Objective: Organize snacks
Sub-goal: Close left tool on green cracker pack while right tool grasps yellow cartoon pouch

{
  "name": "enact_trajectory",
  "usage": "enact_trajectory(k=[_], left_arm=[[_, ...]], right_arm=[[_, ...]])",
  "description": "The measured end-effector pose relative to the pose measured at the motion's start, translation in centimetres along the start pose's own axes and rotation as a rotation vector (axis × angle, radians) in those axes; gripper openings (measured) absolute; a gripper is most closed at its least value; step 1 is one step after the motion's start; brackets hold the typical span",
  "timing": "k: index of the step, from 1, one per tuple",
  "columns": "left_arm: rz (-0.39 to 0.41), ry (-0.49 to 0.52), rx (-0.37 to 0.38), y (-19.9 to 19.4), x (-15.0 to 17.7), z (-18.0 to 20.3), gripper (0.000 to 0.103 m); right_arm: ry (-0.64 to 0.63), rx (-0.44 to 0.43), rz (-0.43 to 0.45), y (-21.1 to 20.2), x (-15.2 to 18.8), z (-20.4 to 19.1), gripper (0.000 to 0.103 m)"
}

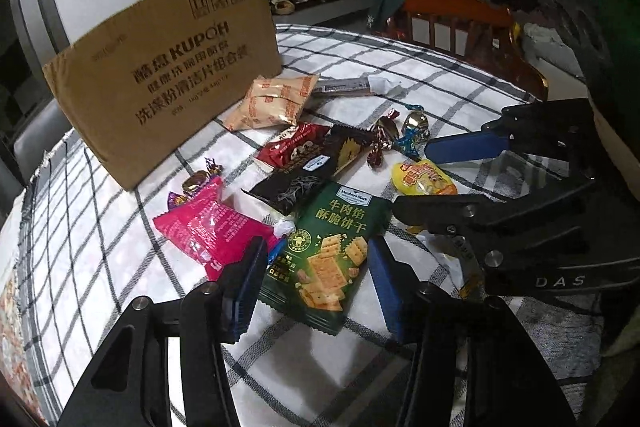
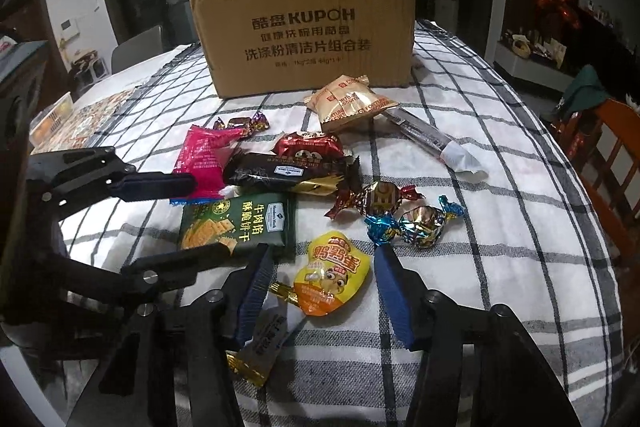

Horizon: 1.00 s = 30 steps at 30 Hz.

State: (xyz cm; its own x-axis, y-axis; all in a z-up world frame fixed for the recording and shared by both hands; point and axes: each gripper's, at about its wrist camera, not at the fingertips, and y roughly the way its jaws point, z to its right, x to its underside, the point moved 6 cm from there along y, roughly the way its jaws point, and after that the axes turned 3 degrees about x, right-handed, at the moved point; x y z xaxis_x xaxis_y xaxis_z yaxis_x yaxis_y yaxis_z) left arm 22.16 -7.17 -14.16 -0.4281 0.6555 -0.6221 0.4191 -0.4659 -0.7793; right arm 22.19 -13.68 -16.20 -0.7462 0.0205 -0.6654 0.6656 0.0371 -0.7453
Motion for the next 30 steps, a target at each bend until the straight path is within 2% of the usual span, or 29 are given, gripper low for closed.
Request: enact_trajectory(k=[9, 14, 17, 30], left_arm=[[-0.031, -0.018, 0.067, 1.1, -0.1, -0.4, 0.053], [-0.055, -0.040, 0.099, 1.8, -0.1, -0.6, 0.057], [-0.061, -0.041, 0.100, 2.0, -0.2, -0.5, 0.057], [-0.058, -0.163, 0.036, 0.7, -0.2, -0.5, 0.053]], right_arm=[[0.004, -0.005, -0.027, 0.7, 0.3, 0.1, 0.049], [0.007, -0.001, -0.023, 0.8, 0.3, 0.2, 0.045], [0.004, -0.002, -0.022, 0.8, 0.2, 0.2, 0.040], [0.003, -0.026, -0.019, 0.1, 0.2, 0.6, 0.039]])
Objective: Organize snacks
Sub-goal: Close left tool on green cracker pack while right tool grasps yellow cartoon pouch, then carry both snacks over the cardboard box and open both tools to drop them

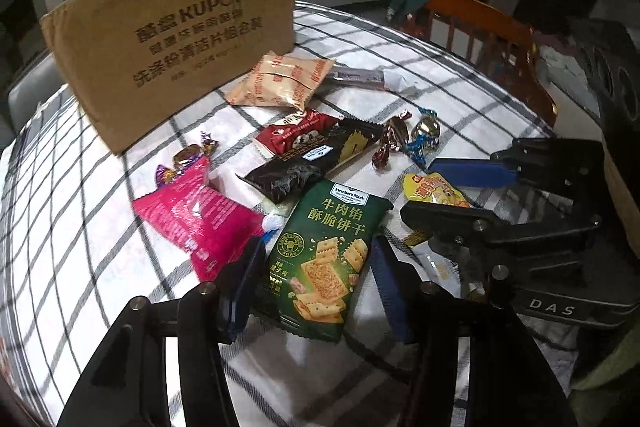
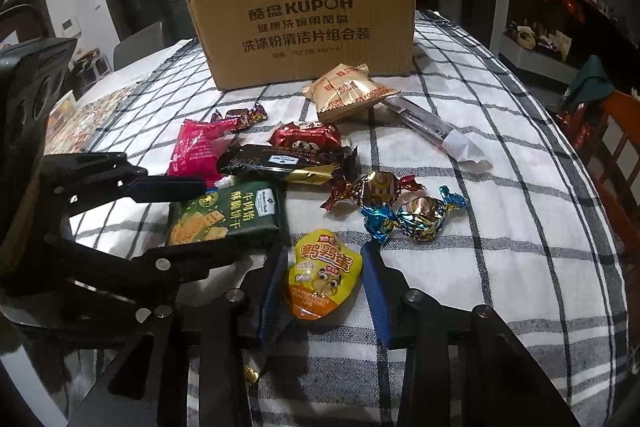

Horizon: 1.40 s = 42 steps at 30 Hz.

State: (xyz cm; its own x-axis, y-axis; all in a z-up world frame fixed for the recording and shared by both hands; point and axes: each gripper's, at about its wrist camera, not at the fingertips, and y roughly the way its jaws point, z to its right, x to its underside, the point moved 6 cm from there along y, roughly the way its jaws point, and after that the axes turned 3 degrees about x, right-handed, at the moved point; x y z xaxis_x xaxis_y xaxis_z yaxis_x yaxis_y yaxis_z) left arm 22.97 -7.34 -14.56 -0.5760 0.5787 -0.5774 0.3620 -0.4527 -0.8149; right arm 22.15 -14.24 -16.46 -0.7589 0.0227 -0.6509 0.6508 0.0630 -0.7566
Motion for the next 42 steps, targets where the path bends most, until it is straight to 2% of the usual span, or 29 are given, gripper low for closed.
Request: enact_trajectory(k=[9, 15, 20, 29, 37, 42], left_arm=[[0.069, -0.129, -0.067, -3.6, -0.4, 1.0, 0.052], [0.140, -0.254, -0.140, -6.2, -0.7, 0.9, 0.053], [0.185, -0.302, -0.217, -8.3, -1.7, 0.7, 0.053], [0.293, -0.321, -0.306, -12.1, -5.2, -0.4, 0.053], [0.372, -0.327, -0.326, -14.0, -9.4, -2.8, 0.052], [0.402, -0.329, -0.340, -14.5, -11.7, -5.2, 0.053]], right_arm=[[-0.005, -0.029, 0.040, -2.3, -0.7, 0.2, 0.039], [0.003, -0.049, 0.075, -4.3, -1.4, 0.6, 0.039], [-0.019, -0.059, 0.124, -6.0, -2.8, 0.7, 0.039], [-0.043, -0.069, 0.226, -8.6, -7.5, 1.2, 0.039], [-0.071, -0.039, 0.351, -9.7, -13.3, 1.3, 0.039], [-0.090, -0.052, 0.384, -9.1, -17.1, 0.8, 0.039]])
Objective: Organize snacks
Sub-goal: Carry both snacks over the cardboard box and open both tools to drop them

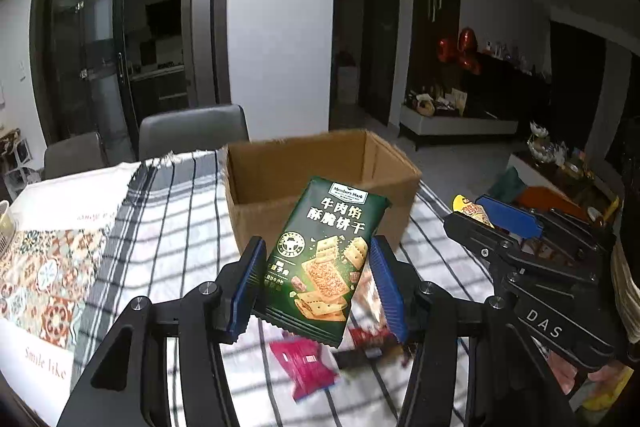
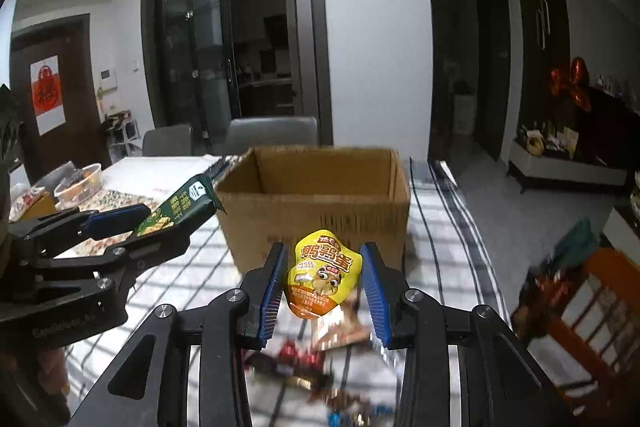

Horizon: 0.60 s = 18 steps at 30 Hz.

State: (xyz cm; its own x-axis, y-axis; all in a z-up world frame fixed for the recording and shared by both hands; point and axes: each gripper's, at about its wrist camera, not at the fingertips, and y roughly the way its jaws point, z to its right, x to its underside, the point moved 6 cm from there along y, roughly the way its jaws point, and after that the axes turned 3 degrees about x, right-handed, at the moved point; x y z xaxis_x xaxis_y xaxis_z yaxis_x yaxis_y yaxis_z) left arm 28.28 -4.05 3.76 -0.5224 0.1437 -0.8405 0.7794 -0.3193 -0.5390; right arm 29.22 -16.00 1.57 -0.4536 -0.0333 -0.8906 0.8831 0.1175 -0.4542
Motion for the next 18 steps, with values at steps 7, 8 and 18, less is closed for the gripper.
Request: enact_trajectory(k=[7, 8, 18], left_arm=[[0.010, 0.027, -0.016, 3.0, -4.3, -1.6, 0.053], [0.010, 0.037, -0.016, 3.6, -4.9, -1.7, 0.053], [-0.036, 0.016, 0.010, 9.2, -8.6, -3.5, 0.053]], right_arm=[[0.014, -0.043, -0.024, 3.9, -3.9, 0.6, 0.039], [0.025, -0.057, -0.032, 4.5, -4.4, 0.8, 0.039], [0.032, -0.062, -0.075, 10.5, -7.5, 2.3, 0.039]])
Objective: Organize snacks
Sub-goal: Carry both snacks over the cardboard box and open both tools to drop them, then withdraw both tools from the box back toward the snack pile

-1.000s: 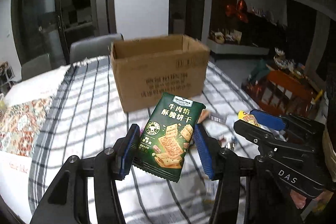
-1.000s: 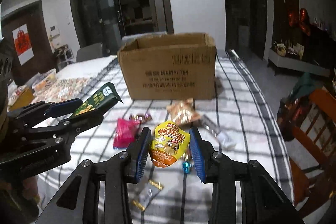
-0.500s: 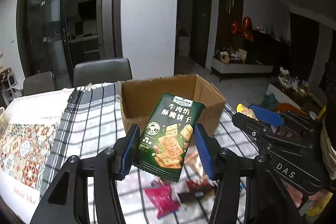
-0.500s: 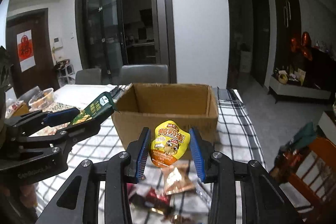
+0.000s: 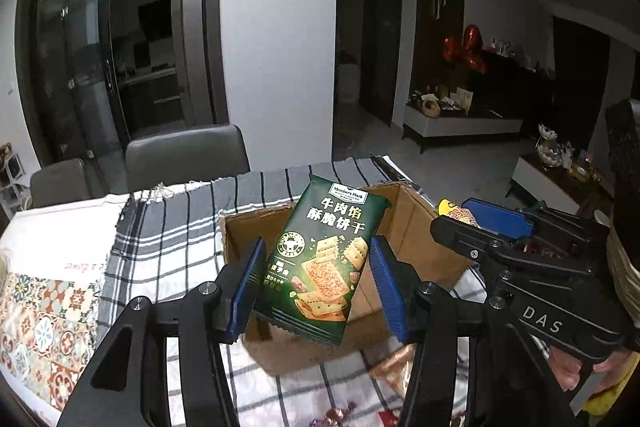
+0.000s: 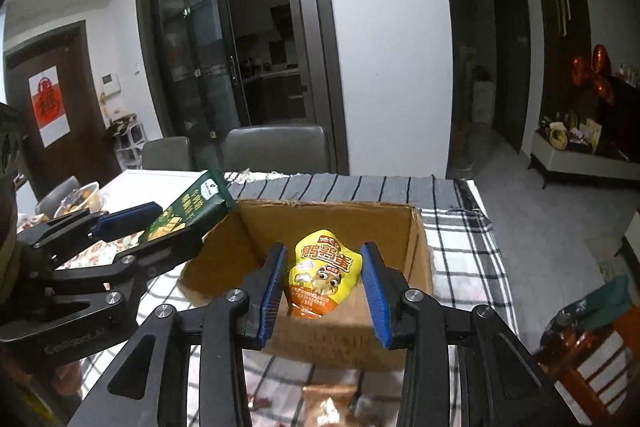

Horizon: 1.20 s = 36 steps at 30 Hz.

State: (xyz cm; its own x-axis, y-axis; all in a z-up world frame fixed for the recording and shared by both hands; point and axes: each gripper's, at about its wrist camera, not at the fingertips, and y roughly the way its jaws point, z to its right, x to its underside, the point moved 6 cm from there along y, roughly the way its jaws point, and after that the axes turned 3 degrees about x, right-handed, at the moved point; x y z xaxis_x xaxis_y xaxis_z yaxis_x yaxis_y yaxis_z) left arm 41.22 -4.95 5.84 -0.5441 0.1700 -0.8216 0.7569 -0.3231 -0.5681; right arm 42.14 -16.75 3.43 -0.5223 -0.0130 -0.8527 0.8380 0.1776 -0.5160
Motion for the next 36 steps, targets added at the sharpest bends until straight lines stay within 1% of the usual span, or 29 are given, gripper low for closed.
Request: enact_trajectory(k=[5, 7, 8, 9, 10, 11, 13, 15, 17, 19, 22, 24, 26, 32, 36], left_arm=[[-0.040, -0.032, -0.008, 3.0, -0.6, -1.1, 0.053], [-0.052, -0.030, -0.020, 3.9, -0.6, -1.2, 0.053], [-0.054, -0.028, -0.027, 4.2, -0.7, -1.3, 0.058], [-0.058, -0.027, -0.034, 4.5, -0.8, -1.2, 0.067], [-0.062, -0.022, -0.037, 4.6, -0.7, -1.3, 0.072], [-0.064, -0.013, -0.036, 4.7, -0.6, -1.2, 0.074], [-0.064, -0.004, -0.054, 4.4, -0.3, -1.3, 0.076], [-0.057, 0.010, -0.080, 3.8, 0.0, -1.3, 0.085], [-0.035, 0.029, -0.098, 2.9, 0.4, -1.2, 0.085], [-0.015, 0.040, -0.140, 1.5, 1.1, -0.7, 0.085], [-0.002, 0.035, -0.178, -0.2, 1.9, -0.5, 0.085], [-0.004, 0.021, -0.178, -1.3, 2.4, -0.4, 0.085], [-0.001, 0.028, -0.184, -2.5, 3.1, 0.1, 0.085], [0.033, 0.071, -0.196, -5.9, 4.8, 1.0, 0.085], [0.042, 0.064, -0.187, -7.6, 5.8, 1.3, 0.085]], right_arm=[[-0.006, 0.021, -0.034, 2.7, -0.5, 0.7, 0.039], [-0.007, 0.025, -0.046, 3.5, -0.4, 0.9, 0.039], [-0.007, 0.030, -0.053, 3.9, -0.3, 1.1, 0.040], [-0.008, 0.027, -0.058, 4.0, -0.2, 1.0, 0.044], [-0.009, 0.031, -0.066, 4.2, -0.1, 1.1, 0.049], [-0.009, 0.044, -0.066, 4.3, 0.1, 1.3, 0.058], [-0.023, 0.071, -0.058, 4.2, 0.3, 1.7, 0.060], [-0.030, 0.077, -0.059, 3.8, 0.7, 1.9, 0.060], [-0.025, 0.078, -0.051, 3.0, 0.8, 2.1, 0.060], [-0.024, 0.075, -0.039, 1.9, 1.2, 2.1, 0.060], [-0.018, 0.061, -0.039, 0.8, 1.8, 1.8, 0.060], [-0.001, 0.045, -0.047, -0.1, 2.6, 1.6, 0.060], [0.010, 0.030, -0.049, -0.8, 3.2, 1.3, 0.060], [-0.020, 0.019, -0.024, -3.8, 5.0, -0.1, 0.060], [-0.041, -0.007, -0.019, -5.6, 6.0, -1.4, 0.060]])
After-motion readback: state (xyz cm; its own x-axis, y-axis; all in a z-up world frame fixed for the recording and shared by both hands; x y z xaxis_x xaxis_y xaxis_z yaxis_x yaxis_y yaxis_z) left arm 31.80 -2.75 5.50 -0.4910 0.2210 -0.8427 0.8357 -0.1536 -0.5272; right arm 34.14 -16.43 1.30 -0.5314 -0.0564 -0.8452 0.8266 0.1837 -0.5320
